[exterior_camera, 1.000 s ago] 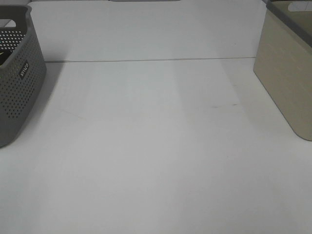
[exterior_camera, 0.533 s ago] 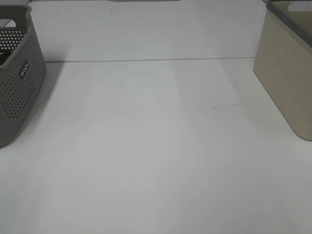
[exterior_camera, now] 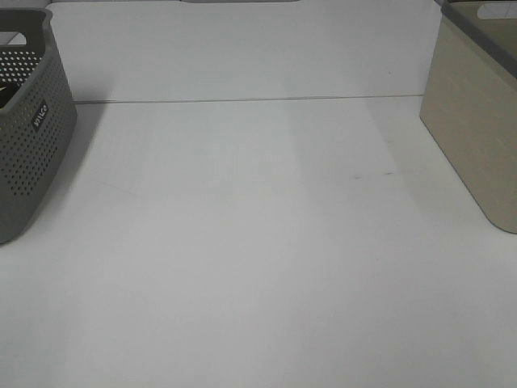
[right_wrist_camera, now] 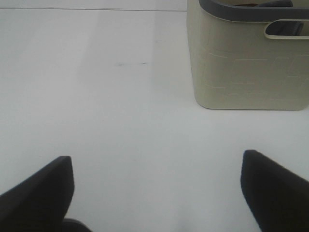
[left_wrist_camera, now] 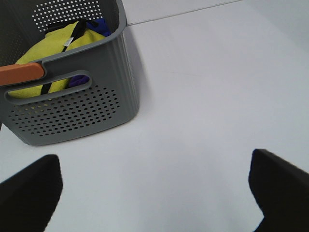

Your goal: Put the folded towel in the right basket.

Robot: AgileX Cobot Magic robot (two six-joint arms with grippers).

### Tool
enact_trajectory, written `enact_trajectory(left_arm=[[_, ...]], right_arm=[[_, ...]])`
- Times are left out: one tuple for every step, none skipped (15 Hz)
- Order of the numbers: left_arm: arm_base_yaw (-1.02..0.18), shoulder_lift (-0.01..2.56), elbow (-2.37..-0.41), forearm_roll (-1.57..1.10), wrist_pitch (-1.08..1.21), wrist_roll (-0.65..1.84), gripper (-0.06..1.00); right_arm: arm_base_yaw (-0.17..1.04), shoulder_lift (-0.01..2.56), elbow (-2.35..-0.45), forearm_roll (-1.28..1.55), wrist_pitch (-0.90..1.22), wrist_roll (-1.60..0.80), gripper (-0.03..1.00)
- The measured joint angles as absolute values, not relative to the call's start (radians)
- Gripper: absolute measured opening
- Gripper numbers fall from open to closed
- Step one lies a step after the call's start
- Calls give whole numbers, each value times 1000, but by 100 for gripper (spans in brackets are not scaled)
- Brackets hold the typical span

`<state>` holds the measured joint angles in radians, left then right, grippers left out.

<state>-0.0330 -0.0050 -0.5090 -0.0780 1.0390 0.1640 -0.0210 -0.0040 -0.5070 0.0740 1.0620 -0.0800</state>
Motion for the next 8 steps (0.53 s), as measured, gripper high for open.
enact_trajectory(left_arm=[[-33,-5,-509,-78,1039,164,99],[-33,-5,-509,-78,1039,164,99],[-33,-5,-509,-78,1039,164,99],[-33,-5,-509,-78,1039,164,99],[-33,-5,-509,-78,1039,164,99],[-33,-5,-509,-78,1039,164,99],[-33,-5,-509,-78,1039,164,99],[-33,-5,-509,-78,1039,164,99]], right_arm=[[-21,-4,-507,74,1062,-81,87],[-21,-4,-507,74,1062,-81,87],[-21,-4,-507,74,1062,-81,87],[-21,-4,-507,74,1062,-81,87],[-21,-4,-507,74,1062,-81,87],[-21,-4,-507,74,1062,-81,87],[-21,-4,-507,74,1062,-81,87],[-21,-4,-507,74,1062,-81,87]])
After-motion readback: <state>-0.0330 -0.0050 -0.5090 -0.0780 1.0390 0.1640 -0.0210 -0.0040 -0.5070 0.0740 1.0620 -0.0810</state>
